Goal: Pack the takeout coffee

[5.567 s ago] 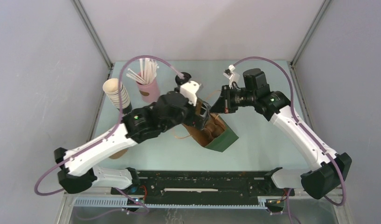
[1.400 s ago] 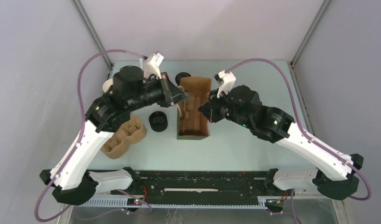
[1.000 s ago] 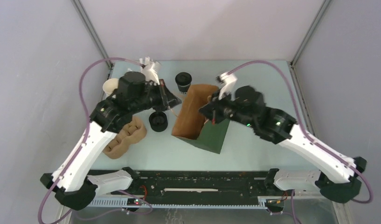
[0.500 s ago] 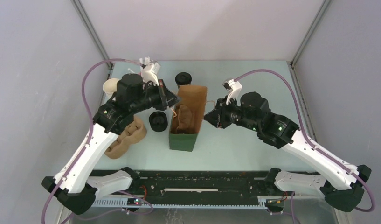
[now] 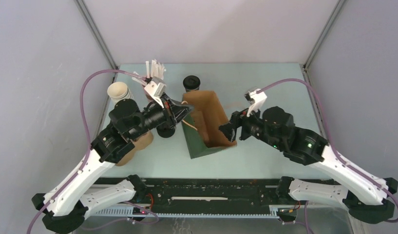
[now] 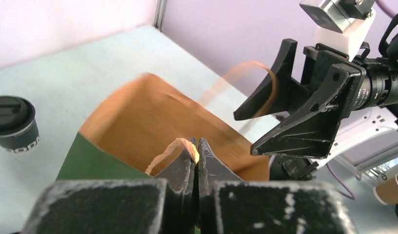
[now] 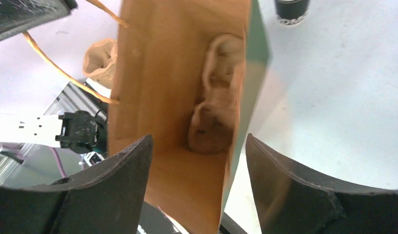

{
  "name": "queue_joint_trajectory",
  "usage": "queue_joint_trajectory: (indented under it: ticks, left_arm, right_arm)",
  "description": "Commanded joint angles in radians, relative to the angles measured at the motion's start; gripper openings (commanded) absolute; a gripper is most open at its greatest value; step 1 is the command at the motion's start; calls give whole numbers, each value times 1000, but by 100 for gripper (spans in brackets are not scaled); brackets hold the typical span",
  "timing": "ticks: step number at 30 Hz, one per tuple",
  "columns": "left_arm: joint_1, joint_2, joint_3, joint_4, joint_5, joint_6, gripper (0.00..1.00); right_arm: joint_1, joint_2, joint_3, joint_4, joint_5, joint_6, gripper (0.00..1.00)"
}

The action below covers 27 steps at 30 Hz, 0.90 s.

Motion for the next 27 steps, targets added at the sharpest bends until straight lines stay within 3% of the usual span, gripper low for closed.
queue_joint_trajectory:
  ticks: [1,9,16,20,24,27]
  left_arm:
    - [-21,-20,-40,166,-71,31,0]
    - [-50,3,-104,270,-49,-26,0]
    - [-51,88,-62,337,-37,-83,0]
    - [-51,152,-20,337,7,-90,0]
    - [-51,182,-14,400,75,-139,0]
    - [-51,203,4,429,113,-160,0]
  right_arm:
    - [-1,-90,15,-115,136,-33,80]
    - [-6,-210,100,-281,189,-19,85]
    - [-1,-87,281,-269,59,-5,82]
    - [-14,57,427,-319,53,47,61]
    - [-70,132,445,-306,13,137,42]
    - [-97,179,432,-302,-17,151,38]
